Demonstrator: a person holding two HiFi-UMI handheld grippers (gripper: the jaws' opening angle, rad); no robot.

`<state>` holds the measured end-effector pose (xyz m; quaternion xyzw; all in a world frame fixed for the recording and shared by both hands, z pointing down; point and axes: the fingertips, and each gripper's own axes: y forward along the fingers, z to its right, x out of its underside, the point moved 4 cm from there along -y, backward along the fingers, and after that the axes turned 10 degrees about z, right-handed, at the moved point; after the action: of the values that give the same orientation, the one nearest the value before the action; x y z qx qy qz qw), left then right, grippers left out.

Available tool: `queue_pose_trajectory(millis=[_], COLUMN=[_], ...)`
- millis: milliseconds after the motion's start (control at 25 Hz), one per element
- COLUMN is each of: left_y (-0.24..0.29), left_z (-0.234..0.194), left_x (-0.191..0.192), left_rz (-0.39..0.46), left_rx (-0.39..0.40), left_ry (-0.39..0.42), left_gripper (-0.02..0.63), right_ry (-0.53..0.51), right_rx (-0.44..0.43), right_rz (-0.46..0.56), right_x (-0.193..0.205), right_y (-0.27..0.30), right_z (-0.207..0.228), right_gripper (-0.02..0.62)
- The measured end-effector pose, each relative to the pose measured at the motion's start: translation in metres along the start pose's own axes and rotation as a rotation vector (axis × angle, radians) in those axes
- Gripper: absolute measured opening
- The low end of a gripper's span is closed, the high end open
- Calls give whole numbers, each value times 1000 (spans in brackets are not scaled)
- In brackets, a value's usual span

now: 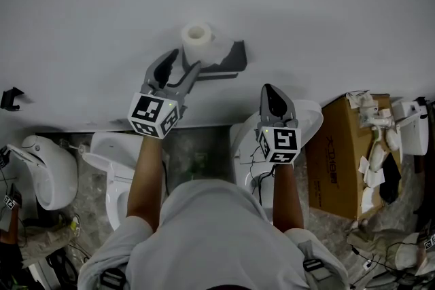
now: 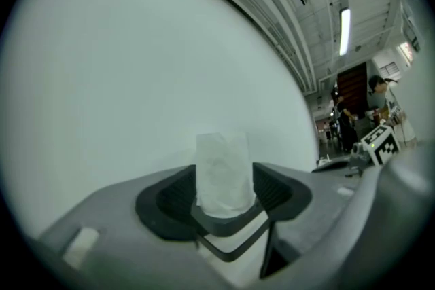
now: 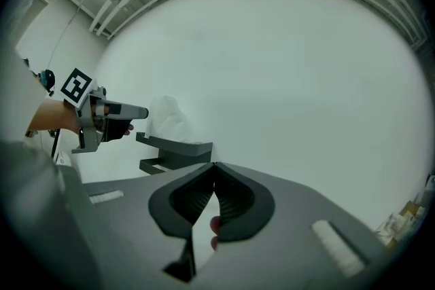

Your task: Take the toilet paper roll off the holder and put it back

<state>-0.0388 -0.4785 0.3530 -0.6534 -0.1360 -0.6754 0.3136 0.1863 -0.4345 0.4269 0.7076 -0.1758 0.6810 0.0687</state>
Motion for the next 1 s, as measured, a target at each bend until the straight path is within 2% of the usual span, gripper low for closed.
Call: queue_pose_trajectory(millis=[320,1000], left_y=[27,52], left_z=[-6,-5], left_x=[12,24], left_rz=[-21,-26], left_rx=[6,-3], left_ry=[-15,-37], left_gripper=[302,314], right_ry=[10,1], right_rx=[-11,-27], right_rz=[-14,-19], right_x=[8,14], right_y=[11,17], right_z=[13,33], right_gripper=[3,3])
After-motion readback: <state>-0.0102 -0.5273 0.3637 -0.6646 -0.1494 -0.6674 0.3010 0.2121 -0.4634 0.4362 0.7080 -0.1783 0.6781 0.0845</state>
